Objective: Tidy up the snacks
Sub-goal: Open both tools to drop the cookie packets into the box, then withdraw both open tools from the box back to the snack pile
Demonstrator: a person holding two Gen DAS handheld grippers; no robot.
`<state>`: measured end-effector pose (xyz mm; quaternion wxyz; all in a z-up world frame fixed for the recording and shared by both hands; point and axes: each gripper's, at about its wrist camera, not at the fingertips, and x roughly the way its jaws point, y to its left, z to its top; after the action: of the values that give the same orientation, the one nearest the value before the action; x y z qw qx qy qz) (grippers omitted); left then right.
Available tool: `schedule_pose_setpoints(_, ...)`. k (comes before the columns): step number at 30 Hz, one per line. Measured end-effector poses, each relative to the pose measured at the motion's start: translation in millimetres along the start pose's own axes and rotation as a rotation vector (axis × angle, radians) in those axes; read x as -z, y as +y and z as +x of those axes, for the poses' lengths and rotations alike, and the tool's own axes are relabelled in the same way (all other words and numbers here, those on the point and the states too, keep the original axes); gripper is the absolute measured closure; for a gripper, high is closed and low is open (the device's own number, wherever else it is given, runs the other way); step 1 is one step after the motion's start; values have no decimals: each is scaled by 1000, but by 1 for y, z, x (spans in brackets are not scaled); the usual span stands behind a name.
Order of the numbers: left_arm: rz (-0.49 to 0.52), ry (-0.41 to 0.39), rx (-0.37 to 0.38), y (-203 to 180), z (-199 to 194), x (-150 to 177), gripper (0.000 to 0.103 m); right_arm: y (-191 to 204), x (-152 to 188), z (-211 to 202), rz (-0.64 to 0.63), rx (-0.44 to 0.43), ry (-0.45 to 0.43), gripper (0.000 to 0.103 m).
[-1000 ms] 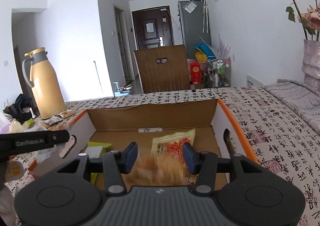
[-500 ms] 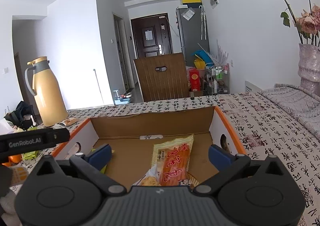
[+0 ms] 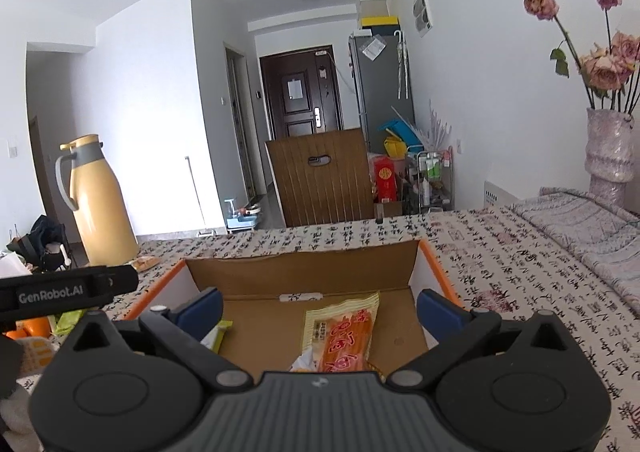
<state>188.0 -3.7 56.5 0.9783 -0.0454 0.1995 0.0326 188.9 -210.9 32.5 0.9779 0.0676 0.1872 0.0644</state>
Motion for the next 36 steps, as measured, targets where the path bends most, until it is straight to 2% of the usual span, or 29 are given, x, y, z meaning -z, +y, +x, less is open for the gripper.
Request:
schedule_pose_setpoints(11,14,-8,1,1,-47,12,0,-10,7,-50,-8,-4,-28,0)
schedule_pose_setpoints(19,25,-19,2,-1,-79,29,0,-26,24,-88,-20,-12,-42,0)
schedule_pose_setpoints(27,30,11,10,0,-99,58,0,-47,49,-116,-37,14,-5,0)
schedule_pose_setpoints(36,24,85,12,12,-110,88,0,-77,71,-140,-62,37,32,0)
